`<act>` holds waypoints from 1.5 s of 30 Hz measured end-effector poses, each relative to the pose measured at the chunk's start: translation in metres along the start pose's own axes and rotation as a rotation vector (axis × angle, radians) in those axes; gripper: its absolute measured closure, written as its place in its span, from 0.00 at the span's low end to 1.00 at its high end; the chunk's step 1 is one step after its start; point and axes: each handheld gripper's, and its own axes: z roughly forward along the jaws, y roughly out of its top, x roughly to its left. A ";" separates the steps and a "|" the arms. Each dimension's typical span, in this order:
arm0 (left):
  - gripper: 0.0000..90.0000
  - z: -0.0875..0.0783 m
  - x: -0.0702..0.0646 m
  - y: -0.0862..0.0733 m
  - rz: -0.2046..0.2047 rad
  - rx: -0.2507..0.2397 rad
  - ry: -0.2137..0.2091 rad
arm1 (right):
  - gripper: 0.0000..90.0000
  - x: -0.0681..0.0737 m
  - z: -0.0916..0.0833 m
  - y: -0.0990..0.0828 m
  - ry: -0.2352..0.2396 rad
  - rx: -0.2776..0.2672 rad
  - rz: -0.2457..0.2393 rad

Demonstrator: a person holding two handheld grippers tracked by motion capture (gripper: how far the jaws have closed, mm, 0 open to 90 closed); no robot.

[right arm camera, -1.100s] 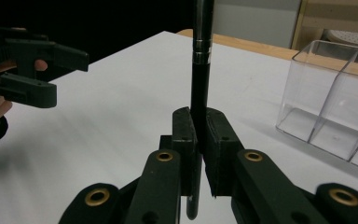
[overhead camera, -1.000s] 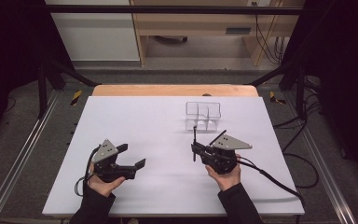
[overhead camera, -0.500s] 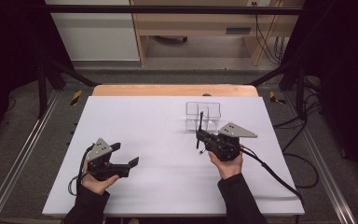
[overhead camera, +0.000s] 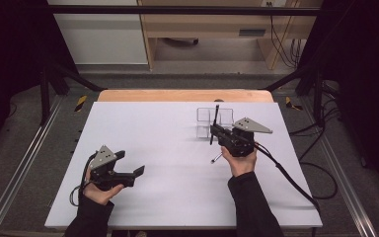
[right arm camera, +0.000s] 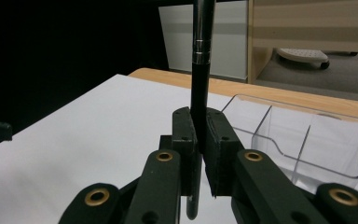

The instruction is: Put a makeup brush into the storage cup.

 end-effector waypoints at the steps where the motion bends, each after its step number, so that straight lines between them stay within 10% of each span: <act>1: 0.09 0.000 0.000 0.000 0.001 0.002 0.000 | 0.93 -0.001 0.001 0.001 -0.002 0.000 0.001; 45: 0.08 -0.003 0.004 0.003 0.008 0.008 0.012 | 0.93 -0.041 0.055 0.035 -0.172 -0.026 0.042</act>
